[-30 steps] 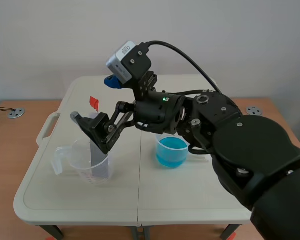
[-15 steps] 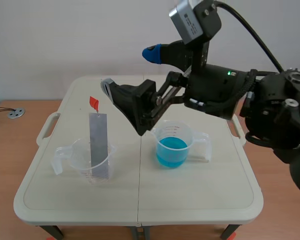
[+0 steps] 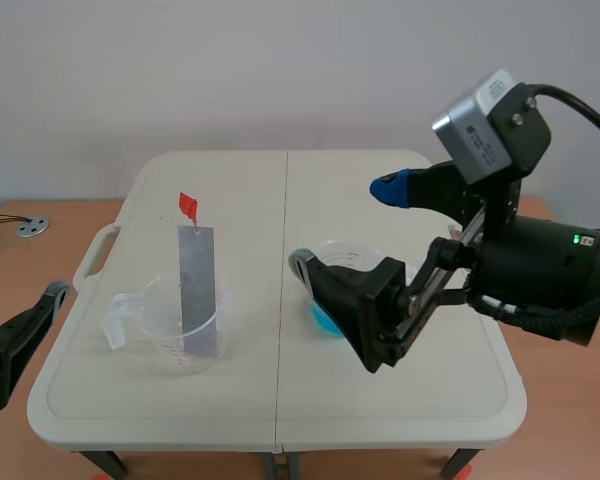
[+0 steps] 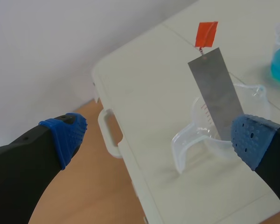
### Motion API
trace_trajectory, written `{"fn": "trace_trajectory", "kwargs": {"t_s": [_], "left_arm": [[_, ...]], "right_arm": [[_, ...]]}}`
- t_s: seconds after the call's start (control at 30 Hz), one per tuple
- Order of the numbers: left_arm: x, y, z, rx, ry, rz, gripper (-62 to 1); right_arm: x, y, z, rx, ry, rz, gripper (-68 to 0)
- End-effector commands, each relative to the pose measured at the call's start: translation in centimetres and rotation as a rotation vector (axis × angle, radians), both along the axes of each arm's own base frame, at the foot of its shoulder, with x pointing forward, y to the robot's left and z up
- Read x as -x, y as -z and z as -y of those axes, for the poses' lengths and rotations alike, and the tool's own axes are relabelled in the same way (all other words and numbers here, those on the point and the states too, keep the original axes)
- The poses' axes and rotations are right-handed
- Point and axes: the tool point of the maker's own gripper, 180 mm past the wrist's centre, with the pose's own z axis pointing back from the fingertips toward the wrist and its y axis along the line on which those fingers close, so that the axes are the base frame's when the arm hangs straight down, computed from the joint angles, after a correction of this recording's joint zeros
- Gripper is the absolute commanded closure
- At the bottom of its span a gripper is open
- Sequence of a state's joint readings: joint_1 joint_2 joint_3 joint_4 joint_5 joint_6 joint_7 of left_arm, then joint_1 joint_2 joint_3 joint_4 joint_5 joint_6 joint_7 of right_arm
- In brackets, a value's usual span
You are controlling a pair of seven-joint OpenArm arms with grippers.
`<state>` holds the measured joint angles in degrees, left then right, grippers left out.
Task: Hold the metal plate by the orange handle, dip it into the blue solution, take it out and point at it, then put the plate back in the beaker on the left.
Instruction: 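Return to the home posture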
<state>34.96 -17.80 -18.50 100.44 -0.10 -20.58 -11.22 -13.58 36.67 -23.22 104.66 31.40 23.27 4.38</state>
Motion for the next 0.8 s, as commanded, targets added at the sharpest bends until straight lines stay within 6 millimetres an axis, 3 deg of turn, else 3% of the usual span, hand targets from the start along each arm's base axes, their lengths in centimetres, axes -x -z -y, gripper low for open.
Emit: {"fn": "trace_trajectory", "kwargs": {"t_s": [0.0,0.33,0.77], "left_arm": [[-0.5,-1.0,0.5,0.015,0.008,0.034,-62.3],[-3.0,-1.8,2.2,0.042,-0.011,0.068,-62.3],[-3.8,-1.1,3.7,0.08,-0.036,0.034,-62.3]], "right_arm": [[0.2,-1.2,0.0,-0.023,0.002,0.025,-66.5],[2.1,-1.4,1.2,0.027,0.075,0.032,-66.5],[1.6,-0.9,6.0,0.107,0.29,0.034,-66.3]]}}
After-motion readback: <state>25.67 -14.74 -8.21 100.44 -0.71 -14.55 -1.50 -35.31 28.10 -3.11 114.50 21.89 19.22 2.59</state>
